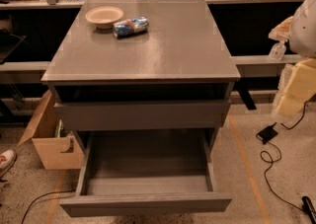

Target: Close middle drawer

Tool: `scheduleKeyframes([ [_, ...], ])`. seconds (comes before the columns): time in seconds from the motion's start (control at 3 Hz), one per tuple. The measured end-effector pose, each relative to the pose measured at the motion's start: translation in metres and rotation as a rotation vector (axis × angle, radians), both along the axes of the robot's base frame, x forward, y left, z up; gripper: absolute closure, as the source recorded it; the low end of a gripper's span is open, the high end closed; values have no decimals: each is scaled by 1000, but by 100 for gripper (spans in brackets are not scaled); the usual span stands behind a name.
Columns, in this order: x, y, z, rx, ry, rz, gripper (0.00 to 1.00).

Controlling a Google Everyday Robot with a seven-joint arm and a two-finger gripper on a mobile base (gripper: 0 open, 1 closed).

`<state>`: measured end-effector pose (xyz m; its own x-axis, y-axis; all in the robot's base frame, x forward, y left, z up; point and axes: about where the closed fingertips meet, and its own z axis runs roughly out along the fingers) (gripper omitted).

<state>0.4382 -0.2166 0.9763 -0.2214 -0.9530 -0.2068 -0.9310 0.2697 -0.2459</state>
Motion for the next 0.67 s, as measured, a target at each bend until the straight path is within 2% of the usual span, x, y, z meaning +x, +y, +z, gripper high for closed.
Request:
scheduleKeyframes([
  [0.33, 0, 0, 0, 0, 0, 0, 0],
  [0.67, -11, -2, -18, 25, 39, -52, 0],
])
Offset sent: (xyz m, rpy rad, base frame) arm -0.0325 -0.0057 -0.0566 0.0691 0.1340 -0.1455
